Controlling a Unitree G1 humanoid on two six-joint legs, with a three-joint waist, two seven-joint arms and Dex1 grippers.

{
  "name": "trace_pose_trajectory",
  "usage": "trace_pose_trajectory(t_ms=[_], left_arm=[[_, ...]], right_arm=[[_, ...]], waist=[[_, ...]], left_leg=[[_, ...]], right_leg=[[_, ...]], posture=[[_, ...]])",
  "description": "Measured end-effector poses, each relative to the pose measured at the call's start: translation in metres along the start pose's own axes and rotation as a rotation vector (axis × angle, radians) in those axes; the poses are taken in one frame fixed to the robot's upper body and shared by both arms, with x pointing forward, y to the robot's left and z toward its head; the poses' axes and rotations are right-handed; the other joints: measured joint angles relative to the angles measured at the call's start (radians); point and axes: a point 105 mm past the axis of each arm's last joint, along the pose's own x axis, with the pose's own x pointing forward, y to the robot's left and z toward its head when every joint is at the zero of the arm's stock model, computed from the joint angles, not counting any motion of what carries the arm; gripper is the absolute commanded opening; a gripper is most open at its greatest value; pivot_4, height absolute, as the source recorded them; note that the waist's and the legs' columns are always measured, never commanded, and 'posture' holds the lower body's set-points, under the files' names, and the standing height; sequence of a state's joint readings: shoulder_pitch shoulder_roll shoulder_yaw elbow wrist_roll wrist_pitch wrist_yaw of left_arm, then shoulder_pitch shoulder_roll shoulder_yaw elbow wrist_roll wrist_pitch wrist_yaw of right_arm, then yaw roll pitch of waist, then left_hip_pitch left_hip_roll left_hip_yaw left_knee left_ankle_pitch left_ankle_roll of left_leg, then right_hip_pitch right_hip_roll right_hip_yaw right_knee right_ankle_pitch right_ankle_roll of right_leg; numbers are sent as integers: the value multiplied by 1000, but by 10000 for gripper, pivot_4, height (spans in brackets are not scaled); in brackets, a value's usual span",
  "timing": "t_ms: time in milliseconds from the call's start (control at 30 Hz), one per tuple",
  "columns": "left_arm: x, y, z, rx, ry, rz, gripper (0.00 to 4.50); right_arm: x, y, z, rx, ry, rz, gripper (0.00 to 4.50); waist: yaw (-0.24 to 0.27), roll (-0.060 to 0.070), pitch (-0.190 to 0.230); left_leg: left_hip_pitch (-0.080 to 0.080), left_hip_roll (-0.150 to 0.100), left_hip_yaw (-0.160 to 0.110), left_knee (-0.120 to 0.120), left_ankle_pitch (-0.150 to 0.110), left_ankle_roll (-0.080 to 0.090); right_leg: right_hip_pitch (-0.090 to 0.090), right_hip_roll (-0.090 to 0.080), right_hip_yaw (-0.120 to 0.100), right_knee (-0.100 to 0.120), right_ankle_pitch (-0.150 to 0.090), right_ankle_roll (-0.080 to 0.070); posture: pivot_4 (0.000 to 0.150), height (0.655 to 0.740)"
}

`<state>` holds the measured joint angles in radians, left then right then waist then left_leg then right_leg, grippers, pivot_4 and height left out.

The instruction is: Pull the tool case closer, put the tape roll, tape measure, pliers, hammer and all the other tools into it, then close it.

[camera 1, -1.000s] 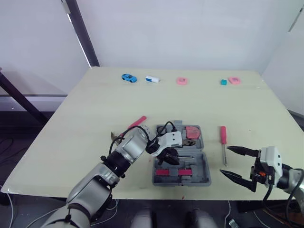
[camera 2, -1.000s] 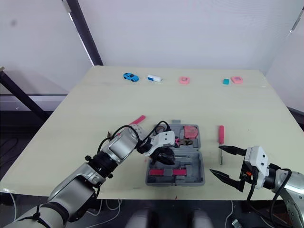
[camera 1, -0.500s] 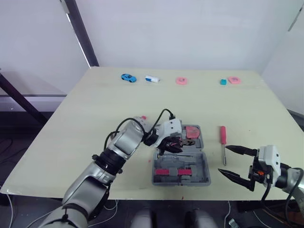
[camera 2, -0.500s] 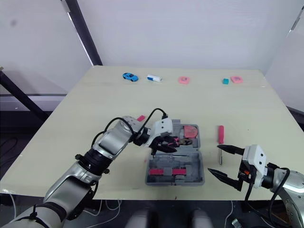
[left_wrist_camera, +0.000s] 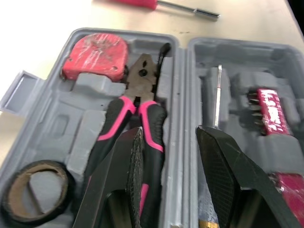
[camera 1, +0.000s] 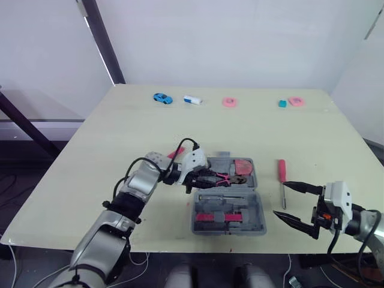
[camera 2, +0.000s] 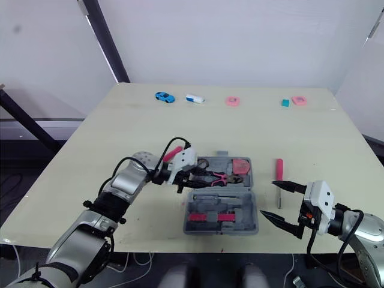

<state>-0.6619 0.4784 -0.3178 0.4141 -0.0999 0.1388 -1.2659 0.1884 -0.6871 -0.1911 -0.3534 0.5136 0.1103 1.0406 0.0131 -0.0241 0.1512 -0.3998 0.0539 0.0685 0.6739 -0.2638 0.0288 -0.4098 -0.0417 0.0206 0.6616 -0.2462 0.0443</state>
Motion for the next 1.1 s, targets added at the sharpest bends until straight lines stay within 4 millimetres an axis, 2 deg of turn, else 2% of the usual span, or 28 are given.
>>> trace_pose_trajectory(t_ms=[233, 267, 367, 400, 1100], left_arm=[[12, -18, -3, 14, -64, -82, 19364], [13, -19, -3, 16, -68, -89, 14054], [15, -21, -5, 13, -76, -102, 2966], [16, -21, -7, 8, -80, -106, 790], [34, -26, -24, 7, -82, -131, 790]], right_arm=[[4, 3, 1, 9, 1, 11, 45000], [5, 3, 2, 7, -1, 10, 45000], [5, 3, 2, 9, -1, 5, 45000], [5, 3, 2, 10, -2, 5, 45000], [3, 5, -1, 13, 0, 5, 45000]], waist=[[0, 0, 0], [0, 0, 0], [0, 0, 0], [0, 0, 0], [0, 0, 0]], left_leg=[[0, 0, 0, 0, 0, 0], [0, 0, 0, 0, 0, 0], [0, 0, 0, 0, 0, 0], [0, 0, 0, 0, 0, 0], [0, 0, 0, 0, 0, 0]], right_leg=[[0, 0, 0, 0, 0, 0], [0, 0, 0, 0, 0, 0], [0, 0, 0, 0, 0, 0], [0, 0, 0, 0, 0, 0], [0, 0, 0, 0, 0, 0]], posture=[[1500, 7400], [1500, 7400], [1500, 7400], [1500, 7400], [1500, 7400]])
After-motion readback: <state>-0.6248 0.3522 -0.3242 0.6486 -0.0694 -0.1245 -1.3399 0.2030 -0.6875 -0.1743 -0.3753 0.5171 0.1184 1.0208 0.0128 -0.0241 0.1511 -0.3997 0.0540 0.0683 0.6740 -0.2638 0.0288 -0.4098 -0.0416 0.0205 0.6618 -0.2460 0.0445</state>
